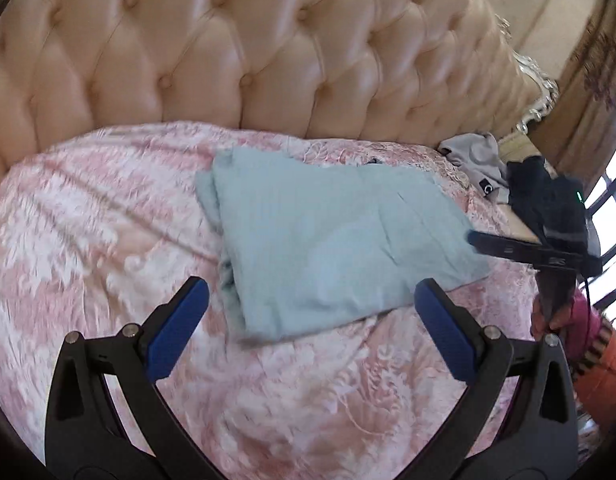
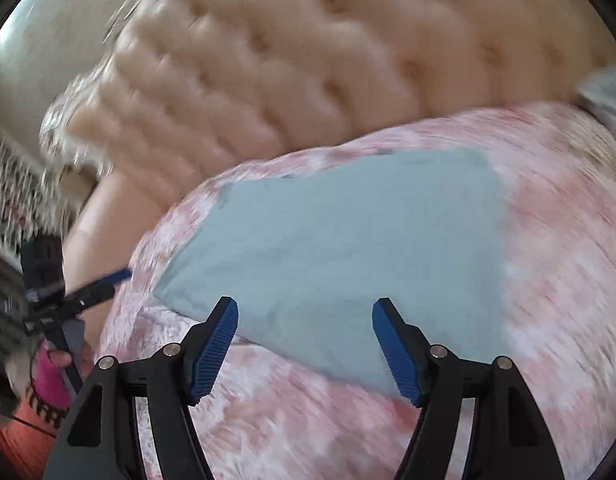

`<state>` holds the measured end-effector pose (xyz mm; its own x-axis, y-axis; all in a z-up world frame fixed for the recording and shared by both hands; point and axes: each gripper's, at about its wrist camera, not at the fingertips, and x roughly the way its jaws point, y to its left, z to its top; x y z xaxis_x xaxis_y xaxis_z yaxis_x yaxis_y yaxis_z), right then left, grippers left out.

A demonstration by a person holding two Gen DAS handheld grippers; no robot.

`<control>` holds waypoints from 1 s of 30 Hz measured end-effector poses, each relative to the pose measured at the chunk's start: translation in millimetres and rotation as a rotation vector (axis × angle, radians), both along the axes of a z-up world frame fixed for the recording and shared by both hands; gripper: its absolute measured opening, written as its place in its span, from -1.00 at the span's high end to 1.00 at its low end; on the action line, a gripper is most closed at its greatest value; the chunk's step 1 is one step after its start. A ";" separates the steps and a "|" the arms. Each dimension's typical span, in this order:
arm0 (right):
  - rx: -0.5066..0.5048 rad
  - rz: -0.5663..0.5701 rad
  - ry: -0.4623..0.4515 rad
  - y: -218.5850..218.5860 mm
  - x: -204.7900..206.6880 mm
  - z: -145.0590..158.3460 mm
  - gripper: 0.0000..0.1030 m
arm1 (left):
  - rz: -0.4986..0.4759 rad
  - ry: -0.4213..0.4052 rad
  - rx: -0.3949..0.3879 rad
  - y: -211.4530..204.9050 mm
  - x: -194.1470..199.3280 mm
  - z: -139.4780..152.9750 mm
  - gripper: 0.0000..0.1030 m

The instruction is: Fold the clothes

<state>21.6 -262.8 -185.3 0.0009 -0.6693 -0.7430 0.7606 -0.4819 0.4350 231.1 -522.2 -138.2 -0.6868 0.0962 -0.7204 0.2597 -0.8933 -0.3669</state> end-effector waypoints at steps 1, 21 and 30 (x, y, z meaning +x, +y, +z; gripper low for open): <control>0.032 0.022 0.032 -14.1 2.0 -3.5 -0.38 | -0.014 -0.001 0.018 -1.0 -2.9 -5.4 -1.00; 0.144 -0.081 0.087 -3.0 -29.2 -39.0 -0.38 | -0.001 -0.086 -0.025 -17.7 -1.9 -42.3 -0.05; 0.155 -0.071 0.099 -8.4 -24.9 -40.7 -0.53 | -0.041 -0.115 -0.021 -8.5 -8.5 -53.0 0.55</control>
<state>-3.4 -271.3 -226.0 -0.1205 -0.5426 -0.8313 0.7580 -0.5911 0.2759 222.5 -530.7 -191.2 -0.5951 0.1062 -0.7966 0.2624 -0.9112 -0.3175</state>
